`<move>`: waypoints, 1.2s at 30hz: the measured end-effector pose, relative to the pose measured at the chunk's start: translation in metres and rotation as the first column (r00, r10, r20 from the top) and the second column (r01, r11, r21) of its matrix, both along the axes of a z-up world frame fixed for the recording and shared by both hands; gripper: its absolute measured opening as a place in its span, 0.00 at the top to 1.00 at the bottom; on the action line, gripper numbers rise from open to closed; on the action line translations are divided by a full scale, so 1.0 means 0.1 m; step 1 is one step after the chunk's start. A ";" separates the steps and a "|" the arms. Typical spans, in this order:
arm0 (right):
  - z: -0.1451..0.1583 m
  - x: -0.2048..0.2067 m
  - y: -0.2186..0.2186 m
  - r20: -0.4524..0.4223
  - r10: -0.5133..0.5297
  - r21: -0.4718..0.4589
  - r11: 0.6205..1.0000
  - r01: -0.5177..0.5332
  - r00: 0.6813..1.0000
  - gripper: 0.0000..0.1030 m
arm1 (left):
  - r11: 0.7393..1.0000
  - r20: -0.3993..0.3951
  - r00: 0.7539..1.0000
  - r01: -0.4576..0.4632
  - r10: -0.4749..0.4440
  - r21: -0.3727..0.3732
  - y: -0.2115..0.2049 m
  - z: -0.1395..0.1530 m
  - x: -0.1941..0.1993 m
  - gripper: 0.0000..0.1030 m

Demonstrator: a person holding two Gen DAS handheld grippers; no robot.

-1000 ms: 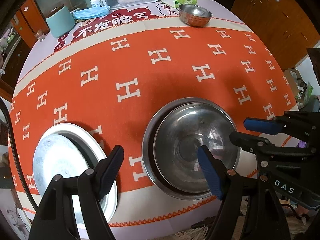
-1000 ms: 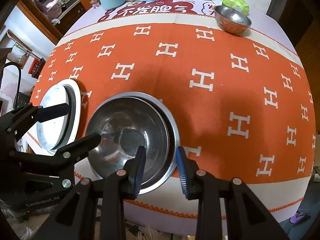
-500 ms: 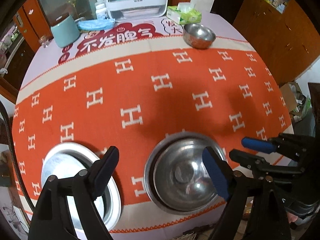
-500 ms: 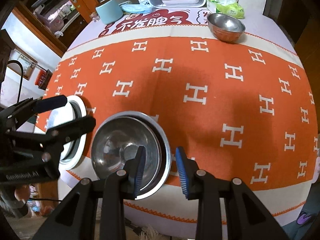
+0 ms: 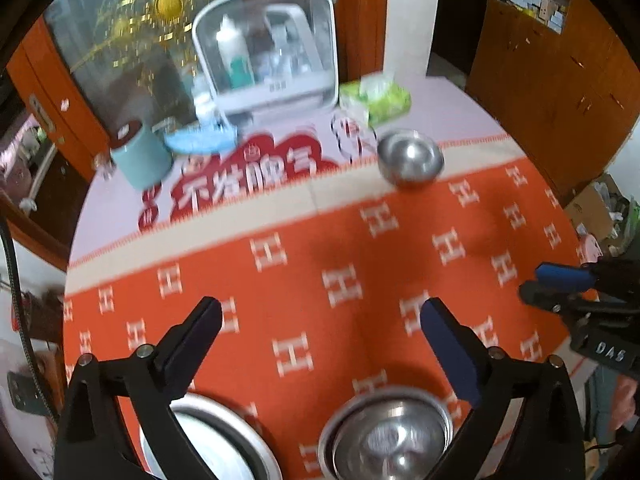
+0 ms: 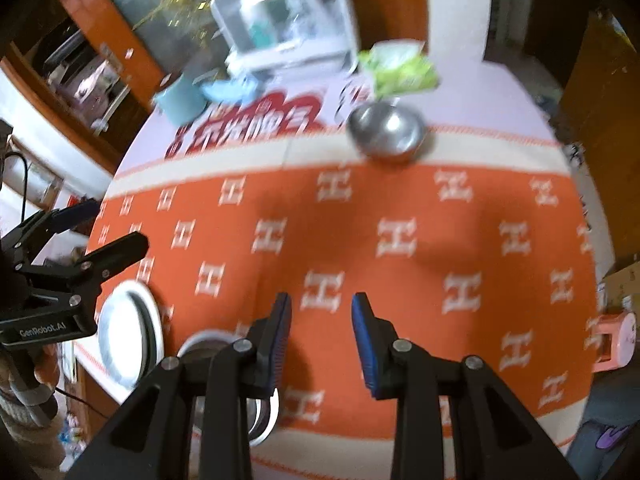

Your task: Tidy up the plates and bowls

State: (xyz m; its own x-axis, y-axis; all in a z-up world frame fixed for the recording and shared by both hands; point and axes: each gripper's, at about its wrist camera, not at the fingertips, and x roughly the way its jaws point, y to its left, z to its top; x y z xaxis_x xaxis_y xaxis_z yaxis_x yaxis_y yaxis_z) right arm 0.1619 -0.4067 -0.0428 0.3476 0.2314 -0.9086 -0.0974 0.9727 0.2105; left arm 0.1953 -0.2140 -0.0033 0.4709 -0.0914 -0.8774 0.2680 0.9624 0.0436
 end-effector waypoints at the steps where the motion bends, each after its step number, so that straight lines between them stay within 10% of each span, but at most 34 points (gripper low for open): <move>1: 0.05 0.08 -0.07 0.010 -0.013 0.012 1.000 0.013 1.000 0.70 | 1.000 0.012 1.000 0.001 -0.001 -0.004 -0.04 0.05 0.09 0.01; 10: 0.18 0.90 -0.50 0.064 -0.123 -0.013 0.992 0.124 0.990 0.65 | 0.999 0.093 0.995 0.035 -0.037 0.031 -0.54 0.17 0.92 0.01; 23: -0.49 1.85 -0.93 -0.017 -0.243 0.006 0.970 0.243 0.970 0.65 | 0.998 -0.087 0.995 -0.052 0.050 -0.019 -0.86 -0.79 2.21 0.01; 36: -1.13 2.22 -0.98 -0.151 -0.275 0.044 0.958 0.284 0.950 0.65 | 0.994 -0.247 0.968 -0.056 0.030 -0.098 -1.16 -1.50 2.52 0.19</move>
State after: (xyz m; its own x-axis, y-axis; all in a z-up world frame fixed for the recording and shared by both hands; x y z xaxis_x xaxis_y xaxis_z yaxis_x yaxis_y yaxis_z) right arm 0.3841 -0.5047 -0.1554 0.2758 0.2028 -0.9396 0.2120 0.9406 0.2652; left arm 0.4474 -0.3304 -0.1530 0.2481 -0.1718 -0.9534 0.2166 0.9691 -0.1183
